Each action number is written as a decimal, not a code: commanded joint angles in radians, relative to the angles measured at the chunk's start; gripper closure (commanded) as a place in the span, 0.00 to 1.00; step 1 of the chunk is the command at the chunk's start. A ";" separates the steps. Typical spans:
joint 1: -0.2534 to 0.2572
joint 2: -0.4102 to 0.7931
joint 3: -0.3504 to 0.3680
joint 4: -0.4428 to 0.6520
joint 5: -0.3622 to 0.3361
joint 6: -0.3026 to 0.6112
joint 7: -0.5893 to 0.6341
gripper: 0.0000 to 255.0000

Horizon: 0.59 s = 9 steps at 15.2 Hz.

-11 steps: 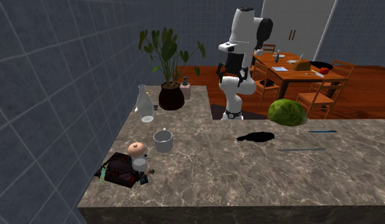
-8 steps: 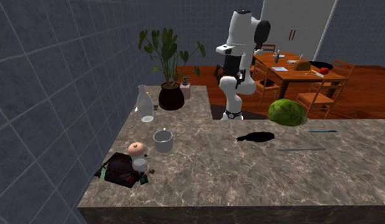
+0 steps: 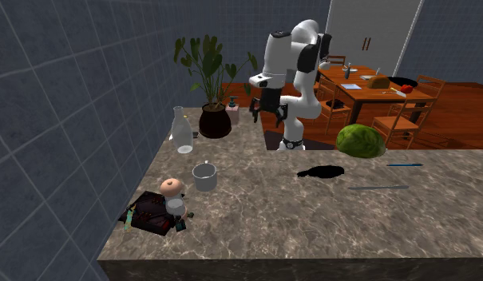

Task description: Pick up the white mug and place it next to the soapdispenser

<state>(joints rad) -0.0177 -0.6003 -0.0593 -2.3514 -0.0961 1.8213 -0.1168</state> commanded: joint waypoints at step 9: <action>-0.032 0.321 -0.113 0.083 -0.007 0.238 -0.117 0.00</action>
<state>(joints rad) -0.0447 -0.3166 -0.1567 -2.2811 -0.1046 2.0357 -0.2145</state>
